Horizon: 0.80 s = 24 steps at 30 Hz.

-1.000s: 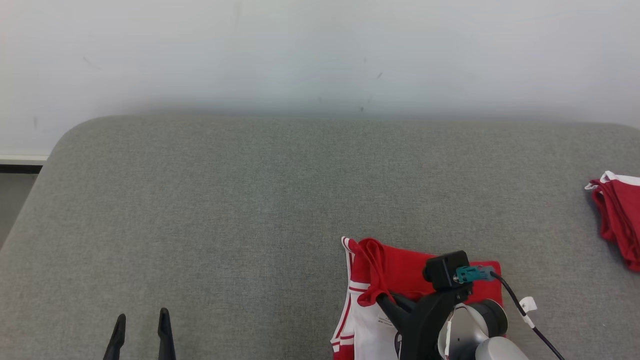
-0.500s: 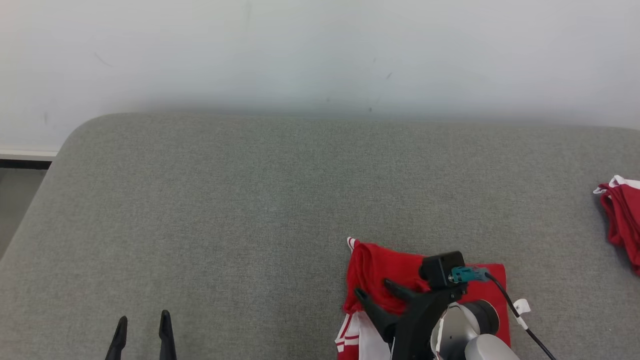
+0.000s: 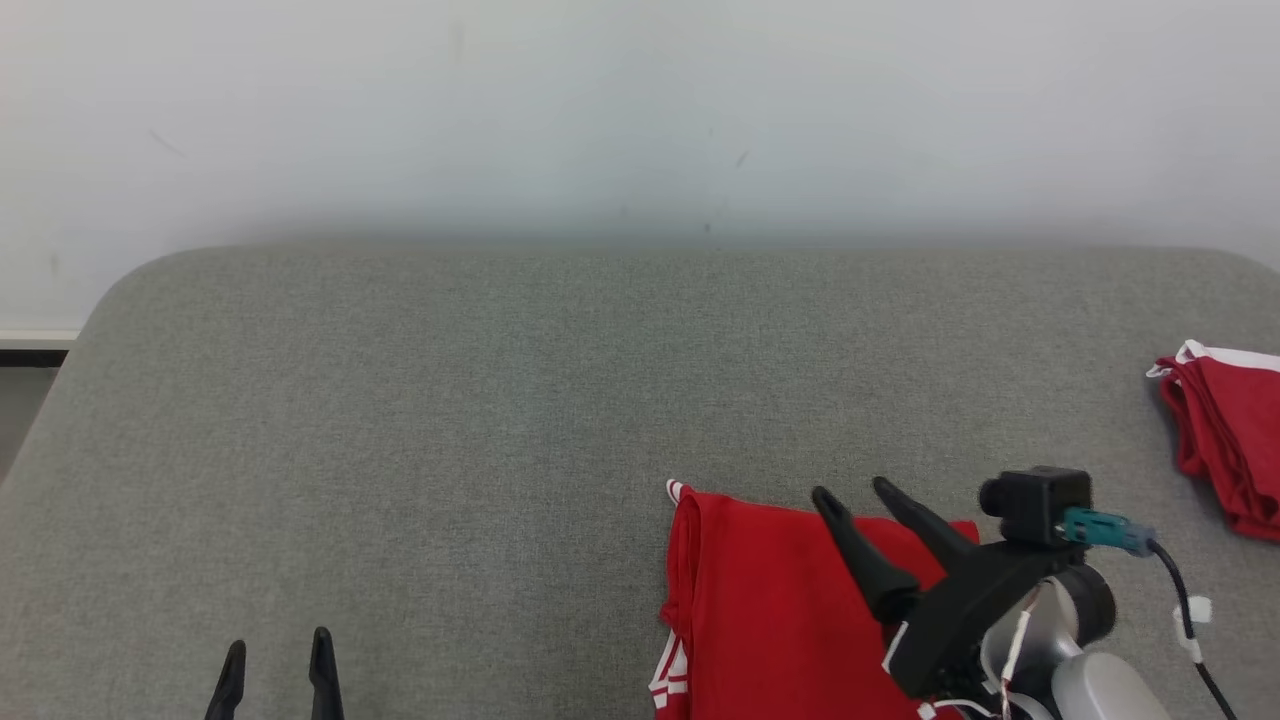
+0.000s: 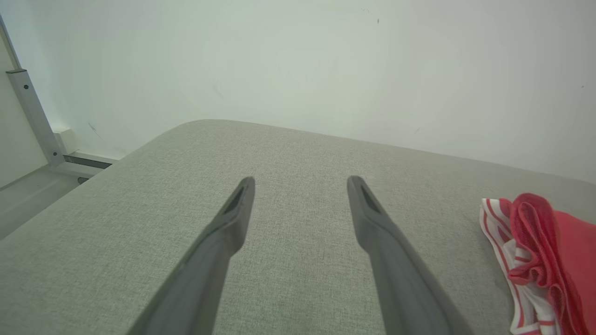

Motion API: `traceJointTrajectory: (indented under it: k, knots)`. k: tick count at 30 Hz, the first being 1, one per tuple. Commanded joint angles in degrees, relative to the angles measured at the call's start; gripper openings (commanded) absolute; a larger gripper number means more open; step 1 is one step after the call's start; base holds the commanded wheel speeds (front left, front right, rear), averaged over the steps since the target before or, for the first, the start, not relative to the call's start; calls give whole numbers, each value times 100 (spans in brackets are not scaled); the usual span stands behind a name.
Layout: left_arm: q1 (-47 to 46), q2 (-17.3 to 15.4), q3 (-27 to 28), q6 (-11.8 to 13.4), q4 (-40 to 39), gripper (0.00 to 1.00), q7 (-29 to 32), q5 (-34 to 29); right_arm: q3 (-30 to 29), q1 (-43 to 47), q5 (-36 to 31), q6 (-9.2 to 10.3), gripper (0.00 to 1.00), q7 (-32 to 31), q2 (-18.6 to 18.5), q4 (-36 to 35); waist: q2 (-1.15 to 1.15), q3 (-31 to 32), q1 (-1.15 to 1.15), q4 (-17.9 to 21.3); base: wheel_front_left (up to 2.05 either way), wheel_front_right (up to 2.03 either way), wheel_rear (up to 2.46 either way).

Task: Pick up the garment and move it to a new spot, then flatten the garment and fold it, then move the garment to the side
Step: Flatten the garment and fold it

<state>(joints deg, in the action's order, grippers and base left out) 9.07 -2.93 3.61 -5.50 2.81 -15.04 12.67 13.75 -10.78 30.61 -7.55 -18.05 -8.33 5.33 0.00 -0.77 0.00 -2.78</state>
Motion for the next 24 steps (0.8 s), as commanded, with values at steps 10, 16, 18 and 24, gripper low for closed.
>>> traceJointTrajectory:
  k: [10, 16, 18, 24]
  knots:
    - [-52, 9, -58, 23, -12, 100, -14, 61, -873, 870, -1159, 16, 100, 1056, -188, 20, 0, -71, 0, 61, 0, 0, 0]
    - [5, 9, -2, 41, 4, 100, -14, 94, -1172, 1284, -1585, 17, 100, 2313, -42, 188, 0, 26, 0, 106, 0, 0, 0]
    - [45, 9, 39, 57, -10, 100, -14, 96, -1222, 1406, -1675, 17, 100, 2674, -15, 263, 0, 89, 0, 134, 0, 0, 0]
    - [151, 9, 117, 124, 19, 100, -14, 71, -1181, 1572, -1849, 17, 100, 3187, -91, 428, 0, 216, 0, 280, 0, 0, 0]
